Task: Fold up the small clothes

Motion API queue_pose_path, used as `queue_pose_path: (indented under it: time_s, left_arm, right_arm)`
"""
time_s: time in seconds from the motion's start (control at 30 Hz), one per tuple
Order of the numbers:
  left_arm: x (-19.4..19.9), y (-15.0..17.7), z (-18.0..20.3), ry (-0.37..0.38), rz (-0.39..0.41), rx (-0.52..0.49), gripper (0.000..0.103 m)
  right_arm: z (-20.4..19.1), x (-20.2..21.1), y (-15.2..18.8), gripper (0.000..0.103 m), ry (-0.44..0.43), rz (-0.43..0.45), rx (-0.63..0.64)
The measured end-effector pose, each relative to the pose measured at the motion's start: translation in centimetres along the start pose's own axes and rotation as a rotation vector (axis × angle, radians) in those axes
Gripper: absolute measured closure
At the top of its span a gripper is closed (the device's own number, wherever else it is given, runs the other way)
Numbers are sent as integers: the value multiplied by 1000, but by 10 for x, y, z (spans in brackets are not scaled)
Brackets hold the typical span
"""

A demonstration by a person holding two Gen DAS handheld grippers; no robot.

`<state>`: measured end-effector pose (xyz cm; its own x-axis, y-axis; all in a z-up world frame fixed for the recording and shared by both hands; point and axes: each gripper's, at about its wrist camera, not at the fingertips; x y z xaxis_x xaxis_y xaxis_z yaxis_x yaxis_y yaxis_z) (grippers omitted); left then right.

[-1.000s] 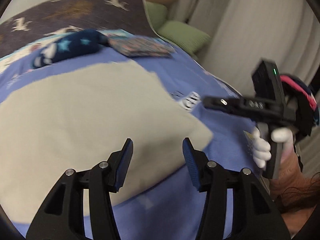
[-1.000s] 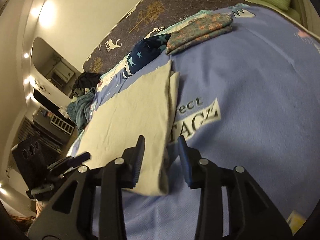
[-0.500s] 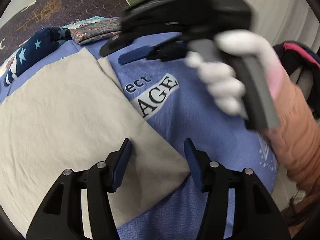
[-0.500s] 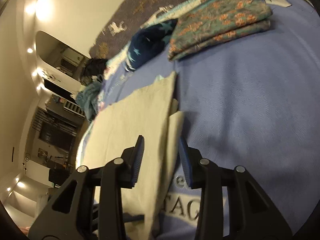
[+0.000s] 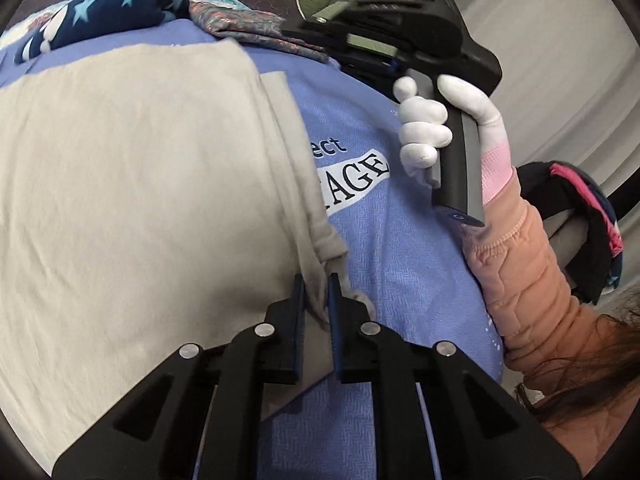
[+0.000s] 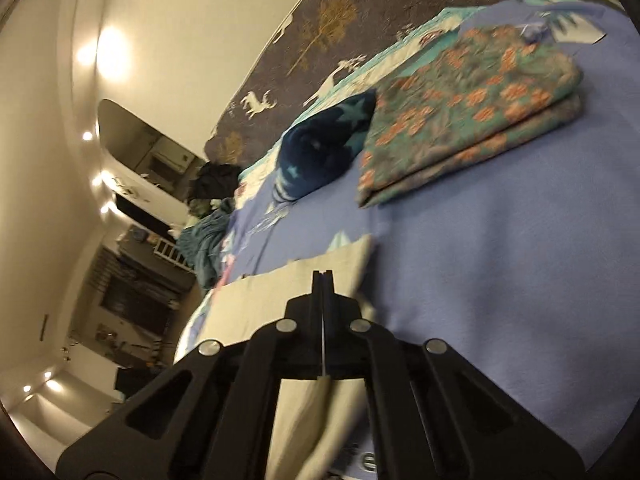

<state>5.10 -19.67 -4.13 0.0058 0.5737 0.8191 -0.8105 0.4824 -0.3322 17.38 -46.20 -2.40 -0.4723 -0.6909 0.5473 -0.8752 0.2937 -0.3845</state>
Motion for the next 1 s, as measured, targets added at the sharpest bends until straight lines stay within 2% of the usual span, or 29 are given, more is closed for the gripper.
queue_pose_path:
  time_s: [0.1,0.13,0.2,0.27,0.3,0.33,0.4,0.43,0.47,0.5,0.57,0.6,0.63,0.73,0.83,0.9,1.0]
  left_arm:
    - [-2,-2,-4,9,3,11,92]
    - [-2,-3,-4,7,3,9,92]
    - [-4,2,1,-1,3,1,91]
    - [-6,-1,0,-2,4,-1,91]
    - [-6,-1,0,-2,4,1,91]
    - [-6,3,1,-2,6,2,91]
    - [-4,5,3,-4,7,0,91]
    - [-4,4,5,-8,7,-3,91]
    - [-4,4,8,-5,6,-13,91]
    - [-2,4,10,8,6,-22,92]
    - [0,4,20,73,3,-66,92]
    - [0,4,24,97,-4,-87,92]
    - [-3,4,29,107,-16,-112,92]
    - [-21,5,37,99,-72,-150,92]
    - [-29,5,38,102,-87,-152,92]
    - [-24,6,38,106,-86,-161,90]
    - [-14,9,34,88,-78,-167,89]
  right_arm:
    - [3,3,4,101,-22,-38,-13]
    - [-3,0,7,100,-26,-82,10]
    - [-12,-10,11,91,-11,-165,58]
    - [-22,-24,18,49,38,-224,92]
    - [-26,-32,20,48,71,-246,100]
    - [-28,-40,21,48,83,-257,103]
    - [-31,-61,22,63,117,-283,98]
    - [-31,-66,20,87,143,-276,92]
    - [-32,-69,20,99,180,-250,83]
    - [-32,-66,20,100,174,-230,72]
    - [-35,-41,18,101,30,-143,46]
    - [-36,-30,17,101,23,-113,57]
    - [-39,-21,19,101,36,-88,72]
    - [-25,-24,17,99,100,-121,28]
    - [6,-30,22,87,231,-138,-54]
    - [18,-17,28,87,162,-129,-114]
    - [2,7,36,85,187,-101,-40]
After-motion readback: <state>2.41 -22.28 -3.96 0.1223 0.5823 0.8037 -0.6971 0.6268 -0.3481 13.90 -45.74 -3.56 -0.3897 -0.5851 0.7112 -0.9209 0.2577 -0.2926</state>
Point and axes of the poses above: each gripper's, at about its wrist camera, not at the fingertips, and x roughly against the way its jaws point, z to its right, y to its underside, and after that the axes turned 12 degrees about -z, right-handed
